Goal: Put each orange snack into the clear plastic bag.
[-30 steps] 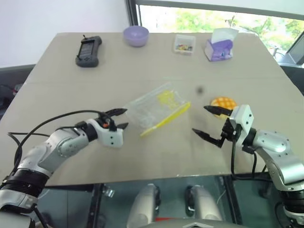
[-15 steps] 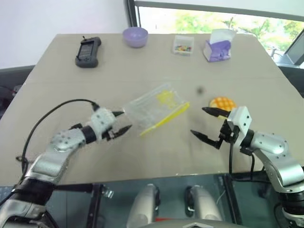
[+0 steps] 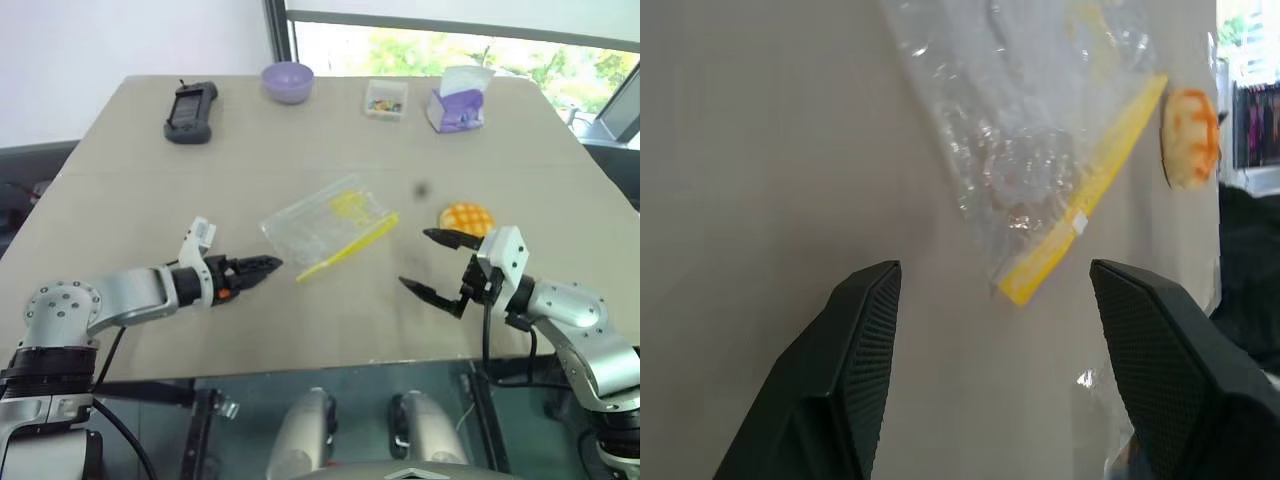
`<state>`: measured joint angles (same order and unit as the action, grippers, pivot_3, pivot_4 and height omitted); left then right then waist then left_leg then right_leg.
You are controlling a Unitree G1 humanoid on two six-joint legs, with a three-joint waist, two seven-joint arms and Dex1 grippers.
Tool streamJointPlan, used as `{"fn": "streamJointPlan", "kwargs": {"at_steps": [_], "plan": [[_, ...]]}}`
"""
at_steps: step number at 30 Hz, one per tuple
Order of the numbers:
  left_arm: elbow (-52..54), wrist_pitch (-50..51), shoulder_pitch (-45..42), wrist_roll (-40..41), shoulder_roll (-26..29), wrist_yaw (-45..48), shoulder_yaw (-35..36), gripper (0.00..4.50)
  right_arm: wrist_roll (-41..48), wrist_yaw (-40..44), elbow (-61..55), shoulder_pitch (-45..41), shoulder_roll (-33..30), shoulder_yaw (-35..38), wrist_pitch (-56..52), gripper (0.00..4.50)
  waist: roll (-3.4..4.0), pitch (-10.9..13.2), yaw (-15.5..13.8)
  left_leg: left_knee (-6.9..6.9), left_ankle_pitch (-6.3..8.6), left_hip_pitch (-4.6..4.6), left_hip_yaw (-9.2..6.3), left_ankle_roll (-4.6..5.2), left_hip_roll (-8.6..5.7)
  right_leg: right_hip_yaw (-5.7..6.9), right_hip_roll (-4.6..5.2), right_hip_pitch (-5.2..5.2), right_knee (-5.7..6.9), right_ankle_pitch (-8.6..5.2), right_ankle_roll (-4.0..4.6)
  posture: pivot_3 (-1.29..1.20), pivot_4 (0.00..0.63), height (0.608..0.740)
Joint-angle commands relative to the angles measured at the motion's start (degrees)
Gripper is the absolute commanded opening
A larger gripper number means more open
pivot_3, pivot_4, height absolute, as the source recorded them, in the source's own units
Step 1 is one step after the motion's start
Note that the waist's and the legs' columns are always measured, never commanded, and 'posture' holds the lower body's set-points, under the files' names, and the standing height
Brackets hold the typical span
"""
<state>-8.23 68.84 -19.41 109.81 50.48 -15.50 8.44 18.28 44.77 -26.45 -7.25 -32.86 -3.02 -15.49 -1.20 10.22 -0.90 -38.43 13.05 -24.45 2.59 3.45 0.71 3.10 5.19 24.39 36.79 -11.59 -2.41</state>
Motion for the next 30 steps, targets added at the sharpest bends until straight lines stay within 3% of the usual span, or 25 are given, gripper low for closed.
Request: {"fn": "streamJointPlan", "kwargs": {"at_steps": [1, 8, 16, 23, 30], "plan": [[-0.6, -2.5, -2.7, 3.1, -2.6, -6.8, -1.0, 3.21, 0.8, -1.1, -3.7, 0.1, -0.1, 0.5, -1.2, 4.5, 0.0, 0.0, -0.1, 0.0, 0.0, -0.01, 0.0, 0.0, -0.03, 0.01, -0.03, 0.0, 0.0, 0.0, 0.01, 0.0, 0.15, 0.74], [-0.1, -5.4, -5.1, -0.6, -10.6, -12.3, -4.0, 3.21, 0.7, -3.3, -7.6, 2.7, -0.2, 1.0, -3.7, 4.5, 0.03, -0.1, -0.4, 0.0, -0.12, 0.0, 0.09, -0.18, -0.22, -0.03, -0.07, -0.05, -0.03, 0.01, 0.03, 0.0, 0.15, 0.74], [-6.0, -7.1, -4.2, -7.5, -18.8, -9.2, -1.2, 3.21, 0.6, -1.7, -8.1, 2.9, -2.5, 1.3, -3.4, 4.5, 0.12, -0.2, -1.5, 0.04, 0.16, 0.72, 0.09, -0.21, -0.23, 0.02, 0.0, -0.72, -0.12, -0.12, -0.17, 0.0, 0.15, 0.74], [-12.8, -5.9, -4.2, -16.7, -18.9, 0.0, 2.0, 3.21, 2.8, 0.0, -6.1, 1.8, -2.1, 1.7, -1.9, 4.5, 0.32, -0.7, -1.3, 0.05, 0.17, 0.75, 0.07, -0.23, -0.2, 0.07, 0.14, -0.73, -0.12, -0.13, -0.18, 0.0, 0.15, 0.74], [-13.9, -0.3, -2.0, -21.6, -13.6, 7.1, 5.7, 3.21, 6.9, 2.2, -4.4, 1.1, -2.3, 3.9, -1.2, 4.5, 0.45, -0.9, 0.1, 0.13, 0.18, 0.78, 0.05, -0.25, -0.07, 0.23, 0.32, -0.67, -0.12, -0.13, -0.17, 0.0, 0.15, 0.74]]}}
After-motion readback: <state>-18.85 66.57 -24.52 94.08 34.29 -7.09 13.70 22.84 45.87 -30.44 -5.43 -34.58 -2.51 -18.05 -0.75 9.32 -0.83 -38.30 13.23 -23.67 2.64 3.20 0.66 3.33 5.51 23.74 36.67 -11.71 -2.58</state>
